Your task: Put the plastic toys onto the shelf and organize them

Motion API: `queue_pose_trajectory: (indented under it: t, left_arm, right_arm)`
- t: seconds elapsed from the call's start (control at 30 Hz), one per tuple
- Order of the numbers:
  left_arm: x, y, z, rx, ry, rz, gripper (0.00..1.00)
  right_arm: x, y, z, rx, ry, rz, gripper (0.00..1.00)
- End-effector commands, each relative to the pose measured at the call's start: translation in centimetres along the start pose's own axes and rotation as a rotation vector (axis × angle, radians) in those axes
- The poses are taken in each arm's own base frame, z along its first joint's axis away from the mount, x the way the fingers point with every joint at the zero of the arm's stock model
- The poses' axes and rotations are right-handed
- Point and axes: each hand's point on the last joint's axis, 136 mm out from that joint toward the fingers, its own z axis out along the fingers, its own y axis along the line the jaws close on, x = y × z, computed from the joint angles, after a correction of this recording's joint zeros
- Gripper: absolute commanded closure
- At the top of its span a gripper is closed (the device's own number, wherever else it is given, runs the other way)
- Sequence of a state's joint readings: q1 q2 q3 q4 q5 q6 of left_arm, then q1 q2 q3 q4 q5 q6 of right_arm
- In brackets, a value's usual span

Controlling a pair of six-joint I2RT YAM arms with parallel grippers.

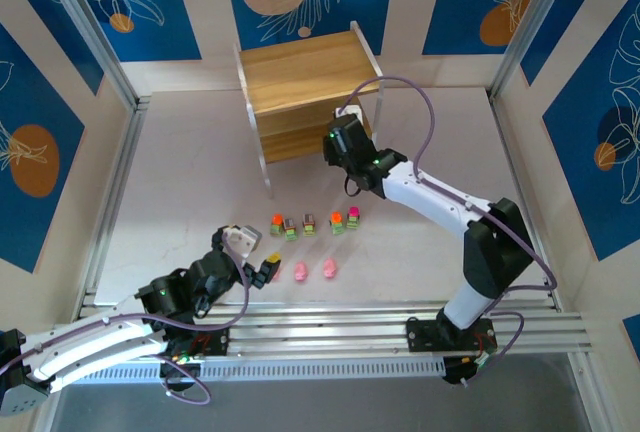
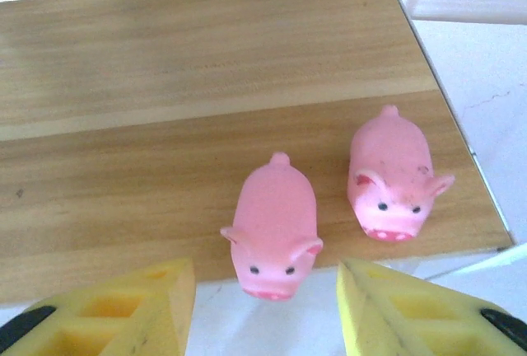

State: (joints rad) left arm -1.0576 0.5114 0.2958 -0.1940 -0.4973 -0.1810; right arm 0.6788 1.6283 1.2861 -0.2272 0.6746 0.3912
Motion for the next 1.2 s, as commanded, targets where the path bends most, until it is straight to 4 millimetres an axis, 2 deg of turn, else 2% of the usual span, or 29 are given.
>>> queue_pose_trajectory:
  t: [0.0,0.23,0.5,0.8,1.17]
  left_arm:
    - [-0.1,0.0,0.0,0.005,-0.013,-0.013,0.0]
    - [-0.1,0.1,0.0,0.004,-0.014,-0.013,0.0]
    - [0.0,0.0,0.0,0.009,-0.013,-0.011,0.0]
    - [0.0,-0.2,0.3,0.01,-0.001,-0.003,0.0]
    - [0.2,-0.4,0.6,0.011,0.016,0.007,0.0]
  right_arm:
    - [0.1,-0.6,-1.4,0.009,-0.015,0.019,0.51]
    - [2.3,-0.9,-3.4,0.004,0.004,0.021,0.51]
    - [5.4,-0.3,-6.5,-0.006,0.029,0.007,0.52]
    - [10.5,0.5,-9.5,-0.017,0.039,0.017,0.53]
    - [16.5,0.9,-11.1,-0.006,0.111,0.045,0.54]
